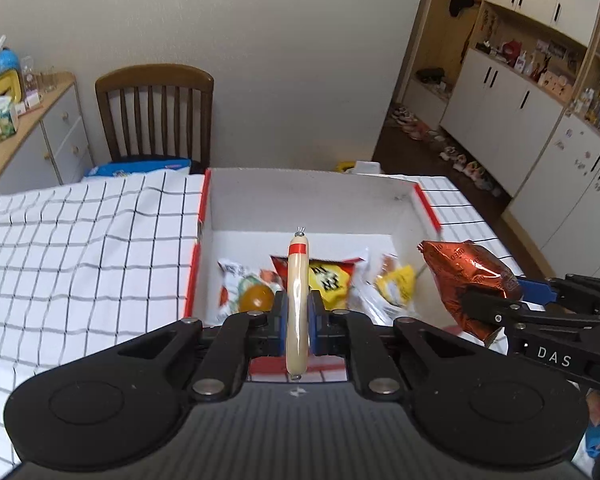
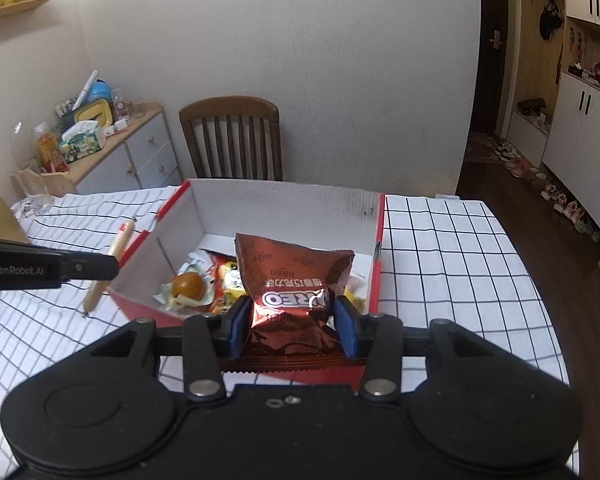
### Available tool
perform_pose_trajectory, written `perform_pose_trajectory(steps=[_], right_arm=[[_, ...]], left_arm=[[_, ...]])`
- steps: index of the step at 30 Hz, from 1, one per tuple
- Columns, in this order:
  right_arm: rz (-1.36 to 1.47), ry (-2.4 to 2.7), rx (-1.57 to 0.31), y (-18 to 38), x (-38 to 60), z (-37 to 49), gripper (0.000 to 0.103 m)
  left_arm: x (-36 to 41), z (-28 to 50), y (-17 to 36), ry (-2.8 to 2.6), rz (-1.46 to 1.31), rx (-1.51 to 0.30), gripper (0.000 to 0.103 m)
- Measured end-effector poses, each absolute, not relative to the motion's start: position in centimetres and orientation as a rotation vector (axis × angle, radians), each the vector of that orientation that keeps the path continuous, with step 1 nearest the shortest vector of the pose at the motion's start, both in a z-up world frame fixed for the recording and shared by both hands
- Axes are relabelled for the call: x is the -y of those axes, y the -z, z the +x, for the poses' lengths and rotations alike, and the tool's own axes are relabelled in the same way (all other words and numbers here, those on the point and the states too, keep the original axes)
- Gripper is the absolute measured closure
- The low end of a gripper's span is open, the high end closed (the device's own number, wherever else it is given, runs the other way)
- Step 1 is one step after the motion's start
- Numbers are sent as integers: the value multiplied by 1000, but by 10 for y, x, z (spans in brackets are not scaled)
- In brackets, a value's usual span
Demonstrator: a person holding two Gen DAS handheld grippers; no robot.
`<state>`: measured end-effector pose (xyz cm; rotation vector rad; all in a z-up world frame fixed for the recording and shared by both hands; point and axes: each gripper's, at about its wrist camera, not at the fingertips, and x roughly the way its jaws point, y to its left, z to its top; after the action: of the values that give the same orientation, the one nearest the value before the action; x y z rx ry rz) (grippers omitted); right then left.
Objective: Organize snacks
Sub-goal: 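Lift the Oreo bag and sausage stick toward the red box with both tools, then lower both held snacks into the red box and open both tools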
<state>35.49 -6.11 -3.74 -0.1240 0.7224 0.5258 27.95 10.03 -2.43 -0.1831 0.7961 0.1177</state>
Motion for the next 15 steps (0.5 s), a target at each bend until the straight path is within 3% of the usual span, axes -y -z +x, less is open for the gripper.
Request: perform_pose_trajectory(steps=[15], right_arm=[[-232,-495,-772,64,28,408,60]], left_arm=[[-116,350,45,-183,-98,-864,93]])
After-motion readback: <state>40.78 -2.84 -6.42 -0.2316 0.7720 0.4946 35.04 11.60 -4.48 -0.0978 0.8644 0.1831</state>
